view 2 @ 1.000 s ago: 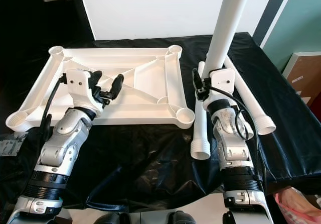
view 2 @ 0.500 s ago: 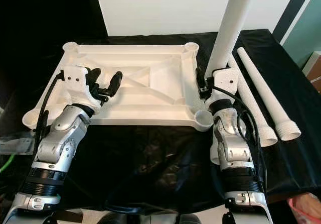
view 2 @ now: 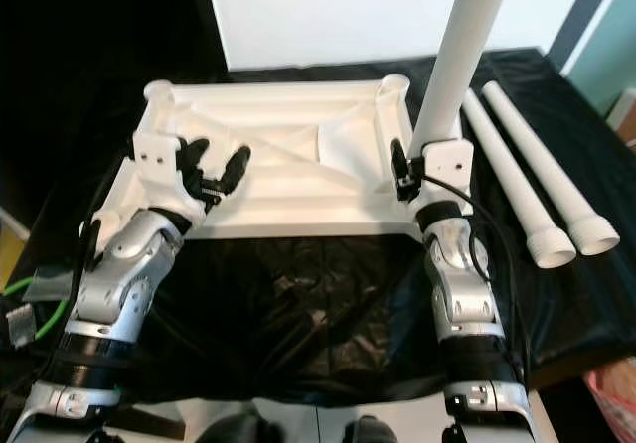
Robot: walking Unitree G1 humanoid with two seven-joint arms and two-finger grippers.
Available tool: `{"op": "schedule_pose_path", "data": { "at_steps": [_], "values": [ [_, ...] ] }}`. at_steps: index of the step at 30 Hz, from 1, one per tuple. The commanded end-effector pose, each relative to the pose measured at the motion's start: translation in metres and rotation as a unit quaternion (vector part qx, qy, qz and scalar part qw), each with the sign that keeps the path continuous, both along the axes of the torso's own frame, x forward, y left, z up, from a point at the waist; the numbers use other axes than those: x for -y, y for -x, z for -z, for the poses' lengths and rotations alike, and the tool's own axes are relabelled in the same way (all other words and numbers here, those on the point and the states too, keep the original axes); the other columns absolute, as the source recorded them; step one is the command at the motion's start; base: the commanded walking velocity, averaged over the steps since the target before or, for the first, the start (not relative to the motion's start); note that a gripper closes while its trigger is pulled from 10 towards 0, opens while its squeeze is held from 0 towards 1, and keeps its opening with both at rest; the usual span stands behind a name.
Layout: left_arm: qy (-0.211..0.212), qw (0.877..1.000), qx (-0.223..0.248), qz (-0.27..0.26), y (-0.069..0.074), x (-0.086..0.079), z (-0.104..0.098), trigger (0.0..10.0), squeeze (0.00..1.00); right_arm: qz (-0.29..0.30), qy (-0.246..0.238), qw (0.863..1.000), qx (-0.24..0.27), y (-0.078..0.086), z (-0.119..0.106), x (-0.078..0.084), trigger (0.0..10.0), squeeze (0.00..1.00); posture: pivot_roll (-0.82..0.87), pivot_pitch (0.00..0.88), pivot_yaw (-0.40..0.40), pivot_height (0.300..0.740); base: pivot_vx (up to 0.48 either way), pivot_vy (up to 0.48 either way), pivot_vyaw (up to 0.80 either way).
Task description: Building children table
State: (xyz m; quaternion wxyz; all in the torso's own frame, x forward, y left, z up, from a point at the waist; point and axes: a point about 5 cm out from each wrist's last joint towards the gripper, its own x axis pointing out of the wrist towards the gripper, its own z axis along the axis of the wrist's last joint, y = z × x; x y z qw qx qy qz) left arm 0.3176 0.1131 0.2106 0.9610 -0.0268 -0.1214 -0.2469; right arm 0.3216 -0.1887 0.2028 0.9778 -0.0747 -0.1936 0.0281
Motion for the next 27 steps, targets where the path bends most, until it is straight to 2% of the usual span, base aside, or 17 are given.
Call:
{"op": "schedule_pose_path", "data": {
  "at_steps": [1, 6, 9, 14, 18, 21, 23, 27],
  "values": [
    [-0.014, 1.0, -0.005, -0.005, 0.001, -0.005, 0.004, 10.0, 0.0, -0.017, 0.001, 1.0, 0.004, 0.0, -0.001, -0.01, 10.0, 0.0, -0.04, 0.116, 0.043, 0.74, 0.0, 0.0, 0.0],
    [-0.033, 0.999, 0.004, 0.001, 0.002, 0.0, 0.005, 10.0, 0.0, -0.017, 0.0, 1.0, 0.003, 0.0, 0.0, -0.01, 10.0, 0.0, -0.04, 0.114, 0.042, 0.74, 0.0, 0.0, 0.0],
    [-0.075, 0.997, 0.021, 0.016, 0.006, 0.007, 0.007, 10.0, 0.0, -0.017, 0.0, 1.0, 0.001, -0.001, 0.001, -0.011, 10.0, 0.0, -0.04, 0.109, 0.042, 0.74, 0.0, 0.0, 0.0],
    [-0.079, 0.995, 0.023, 0.051, 0.006, 0.018, 0.008, 10.0, 0.0, -0.016, -0.001, 1.0, 0.002, -0.003, 0.001, -0.011, 10.0, 0.0, -0.04, 0.102, 0.04, 0.74, 0.0, 0.0, 0.0],
    [-0.097, 0.993, 0.021, 0.067, 0.004, 0.024, 0.009, 10.0, 0.0, -0.015, 0.0, 1.0, 0.002, -0.003, 0.001, -0.01, 10.0, 0.0, -0.04, 0.1, 0.039, 0.74, 0.0, 0.0, 0.0],
    [-0.12, 0.989, 0.02, 0.086, 0.004, 0.031, 0.011, 10.0, 0.0, -0.014, 0.001, 1.0, 0.001, -0.003, 0.001, -0.009, 10.0, 0.0, -0.04, 0.097, 0.038, 0.74, 0.0, 0.0, 0.0],
    [-0.151, 0.98, 0.014, 0.126, 0.004, 0.044, 0.017, 10.0, 0.0, -0.01, 0.002, 1.0, 0.002, -0.004, 0.0, -0.007, 10.0, 0.0, -0.05, 0.093, 0.039, 0.74, 0.0, 0.0, 0.0],
    [-0.18, 0.971, -0.006, 0.157, 0.001, 0.058, 0.027, 10.0, 0.0, -0.008, 0.004, 1.0, 0.004, -0.005, -0.002, -0.005, 10.0, 0.0, -0.05, 0.092, 0.039, 0.74, 0.0, 0.0, 0.0]
  ]
}}
